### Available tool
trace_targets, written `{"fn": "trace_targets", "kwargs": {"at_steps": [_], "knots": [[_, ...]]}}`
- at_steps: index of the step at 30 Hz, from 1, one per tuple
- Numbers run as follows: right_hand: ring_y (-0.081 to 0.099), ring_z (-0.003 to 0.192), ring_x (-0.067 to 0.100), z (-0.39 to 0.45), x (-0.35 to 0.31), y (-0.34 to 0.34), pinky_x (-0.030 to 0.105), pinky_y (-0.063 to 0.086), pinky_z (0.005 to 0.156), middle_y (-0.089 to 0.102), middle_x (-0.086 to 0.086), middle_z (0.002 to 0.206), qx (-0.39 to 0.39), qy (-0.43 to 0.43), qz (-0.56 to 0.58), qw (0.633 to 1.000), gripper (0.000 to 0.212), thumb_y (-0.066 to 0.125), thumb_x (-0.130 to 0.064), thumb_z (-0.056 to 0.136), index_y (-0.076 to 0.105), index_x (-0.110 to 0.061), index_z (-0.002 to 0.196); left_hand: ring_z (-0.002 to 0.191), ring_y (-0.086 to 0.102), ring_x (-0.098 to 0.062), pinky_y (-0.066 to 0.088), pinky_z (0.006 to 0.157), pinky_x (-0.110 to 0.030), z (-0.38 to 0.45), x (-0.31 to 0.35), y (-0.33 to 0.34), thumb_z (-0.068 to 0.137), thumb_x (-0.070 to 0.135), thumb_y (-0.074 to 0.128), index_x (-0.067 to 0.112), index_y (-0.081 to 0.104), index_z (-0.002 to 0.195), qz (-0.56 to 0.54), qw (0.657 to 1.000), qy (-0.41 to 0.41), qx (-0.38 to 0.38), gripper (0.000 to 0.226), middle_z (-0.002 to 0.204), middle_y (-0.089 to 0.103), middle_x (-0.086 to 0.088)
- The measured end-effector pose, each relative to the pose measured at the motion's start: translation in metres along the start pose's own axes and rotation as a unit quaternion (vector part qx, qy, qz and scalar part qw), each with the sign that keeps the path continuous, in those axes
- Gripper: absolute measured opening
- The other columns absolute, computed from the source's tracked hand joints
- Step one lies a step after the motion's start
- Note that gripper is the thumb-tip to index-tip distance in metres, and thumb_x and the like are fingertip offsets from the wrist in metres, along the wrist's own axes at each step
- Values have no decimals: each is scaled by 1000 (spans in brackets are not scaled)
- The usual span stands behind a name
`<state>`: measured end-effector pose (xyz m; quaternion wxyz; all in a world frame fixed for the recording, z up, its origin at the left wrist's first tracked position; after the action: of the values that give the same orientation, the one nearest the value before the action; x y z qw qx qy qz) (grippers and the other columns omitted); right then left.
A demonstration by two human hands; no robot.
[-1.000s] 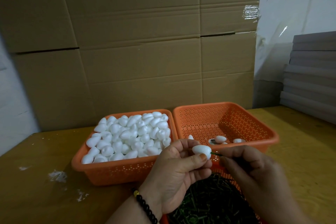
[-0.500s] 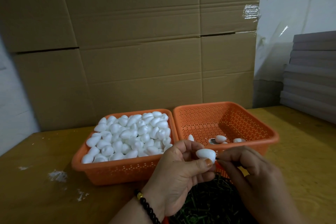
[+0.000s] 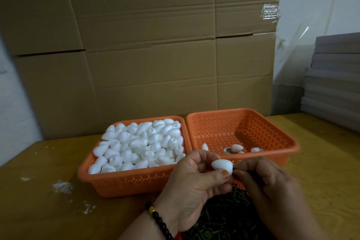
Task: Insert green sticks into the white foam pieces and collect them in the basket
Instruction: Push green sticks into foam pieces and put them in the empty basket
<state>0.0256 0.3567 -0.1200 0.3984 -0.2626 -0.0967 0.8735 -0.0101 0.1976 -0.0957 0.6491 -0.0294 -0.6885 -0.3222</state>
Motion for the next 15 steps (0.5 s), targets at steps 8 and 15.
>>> {"fn": "trace_targets", "kwargs": {"at_steps": [8, 15], "knots": [[56, 95, -12, 1, -1, 0, -2, 36, 83, 64, -18, 87, -5, -3, 3, 1000, 9, 67, -13, 74, 67, -18, 82, 74, 68, -23, 57, 63, -30, 0, -1, 0, 76, -13, 68, 2, 59, 101, 5, 1000, 0, 2, 30, 91, 71, -14], [57, 90, -17, 2, -4, -1, -3, 38, 77, 64, -23, 89, -9, 25, 6, 1000, 24, 70, -18, 77, 62, -31, 95, 73, 68, -21, 57, 62, -29, 1, 1, -1, 71, -3, 72, 1, 57, 106, -4, 1000, -5, -2, 38, 89, 71, -13]]}}
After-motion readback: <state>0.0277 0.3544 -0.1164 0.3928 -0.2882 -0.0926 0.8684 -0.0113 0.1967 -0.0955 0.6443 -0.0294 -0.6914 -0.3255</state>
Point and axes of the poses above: each hand's wrist, its own z-axis towards the middle knuckle, its own y-axis out of the palm, x = y × z, the point moved 1 cm from there along z, towards the middle knuckle
